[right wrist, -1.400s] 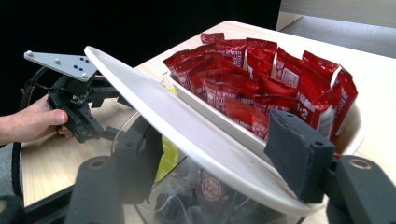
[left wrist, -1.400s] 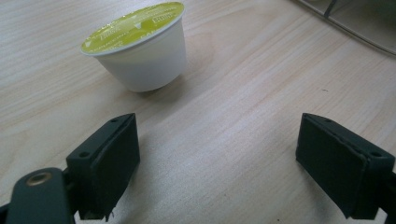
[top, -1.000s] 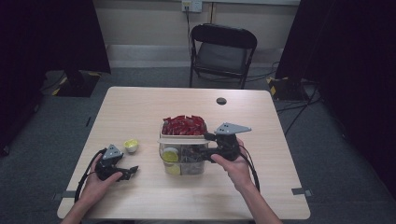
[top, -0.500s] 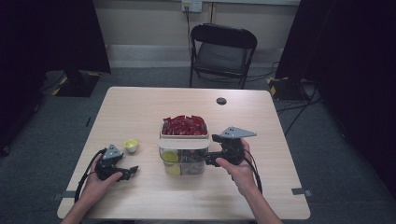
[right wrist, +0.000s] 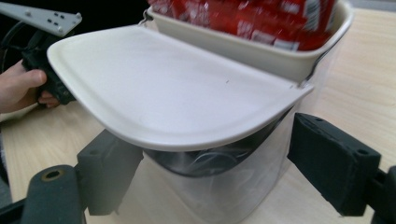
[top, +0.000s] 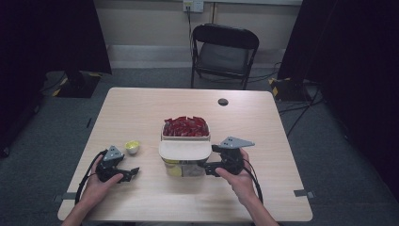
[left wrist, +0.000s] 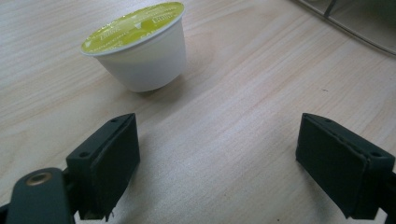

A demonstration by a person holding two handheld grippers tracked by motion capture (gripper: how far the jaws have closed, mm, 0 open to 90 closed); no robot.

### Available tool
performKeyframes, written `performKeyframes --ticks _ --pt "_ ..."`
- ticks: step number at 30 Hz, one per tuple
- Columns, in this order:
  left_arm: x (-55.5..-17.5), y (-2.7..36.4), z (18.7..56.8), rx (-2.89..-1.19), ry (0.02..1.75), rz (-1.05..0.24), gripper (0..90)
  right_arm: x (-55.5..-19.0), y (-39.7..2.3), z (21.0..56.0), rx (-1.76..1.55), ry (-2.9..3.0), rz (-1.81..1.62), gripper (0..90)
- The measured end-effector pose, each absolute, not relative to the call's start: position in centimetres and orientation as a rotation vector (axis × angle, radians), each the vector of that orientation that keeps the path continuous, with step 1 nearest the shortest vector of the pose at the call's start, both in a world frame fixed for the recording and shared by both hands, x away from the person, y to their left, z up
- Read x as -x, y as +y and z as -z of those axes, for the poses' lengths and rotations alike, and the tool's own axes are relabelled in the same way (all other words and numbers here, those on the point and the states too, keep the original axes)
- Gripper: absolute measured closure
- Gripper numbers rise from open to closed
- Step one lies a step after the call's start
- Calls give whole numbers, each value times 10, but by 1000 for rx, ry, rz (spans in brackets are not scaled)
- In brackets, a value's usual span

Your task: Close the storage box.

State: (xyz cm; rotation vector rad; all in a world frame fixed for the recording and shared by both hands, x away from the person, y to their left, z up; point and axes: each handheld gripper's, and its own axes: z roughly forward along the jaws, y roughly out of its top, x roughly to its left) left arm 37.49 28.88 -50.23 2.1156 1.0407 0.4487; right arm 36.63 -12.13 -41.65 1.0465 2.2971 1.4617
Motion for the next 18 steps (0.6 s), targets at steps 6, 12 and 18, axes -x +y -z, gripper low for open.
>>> performKeyframes --ticks 6,12,18 --pt "-375 289 502 -2116 1041 -448 130 -363 -119 424 -1040 2326 -1444 171" --pt "-375 289 502 -2115 1041 -449 129 -362 -118 432 -1024 2354 -1392 180" --pt "-375 289 502 -2115 1041 -449 130 -363 -117 443 -1044 2377 -1368 180"
